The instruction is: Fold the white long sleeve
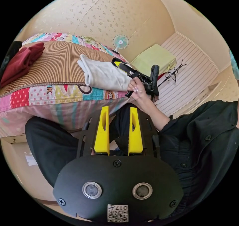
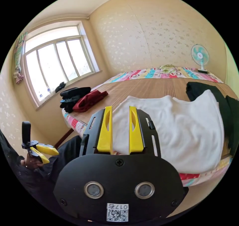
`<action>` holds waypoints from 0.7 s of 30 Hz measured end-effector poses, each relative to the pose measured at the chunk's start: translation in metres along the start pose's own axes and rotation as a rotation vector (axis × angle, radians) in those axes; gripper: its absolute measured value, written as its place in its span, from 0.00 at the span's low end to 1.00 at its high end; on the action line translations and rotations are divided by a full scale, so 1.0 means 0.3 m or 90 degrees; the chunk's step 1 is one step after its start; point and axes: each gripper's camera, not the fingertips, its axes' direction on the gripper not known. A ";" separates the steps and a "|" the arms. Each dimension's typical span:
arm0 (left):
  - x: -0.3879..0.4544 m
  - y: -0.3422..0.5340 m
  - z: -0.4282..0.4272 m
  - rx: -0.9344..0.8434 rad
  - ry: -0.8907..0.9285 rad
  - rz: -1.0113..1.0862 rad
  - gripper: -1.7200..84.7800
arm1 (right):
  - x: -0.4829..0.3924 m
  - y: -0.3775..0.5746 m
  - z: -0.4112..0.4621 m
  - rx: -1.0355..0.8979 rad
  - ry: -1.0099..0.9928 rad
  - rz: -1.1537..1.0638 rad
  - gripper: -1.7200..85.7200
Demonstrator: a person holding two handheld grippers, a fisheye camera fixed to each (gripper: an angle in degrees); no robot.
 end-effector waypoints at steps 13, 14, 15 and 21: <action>0.013 -0.071 0.061 -0.023 0.012 -0.024 0.16 | 0.242 0.097 -0.307 -0.062 -0.272 -0.035 0.06; 0.000 -0.073 0.059 -0.023 0.007 -0.036 0.16 | 0.202 0.170 -0.356 -0.074 -0.306 -0.078 0.06; -0.014 -0.083 0.057 -0.026 0.004 -0.046 0.16 | 0.184 0.208 -0.373 -0.089 -0.313 -0.094 0.06; -0.007 -0.283 0.036 -0.031 -0.033 0.006 0.17 | 0.288 0.339 -0.533 -0.043 -0.298 0.026 0.08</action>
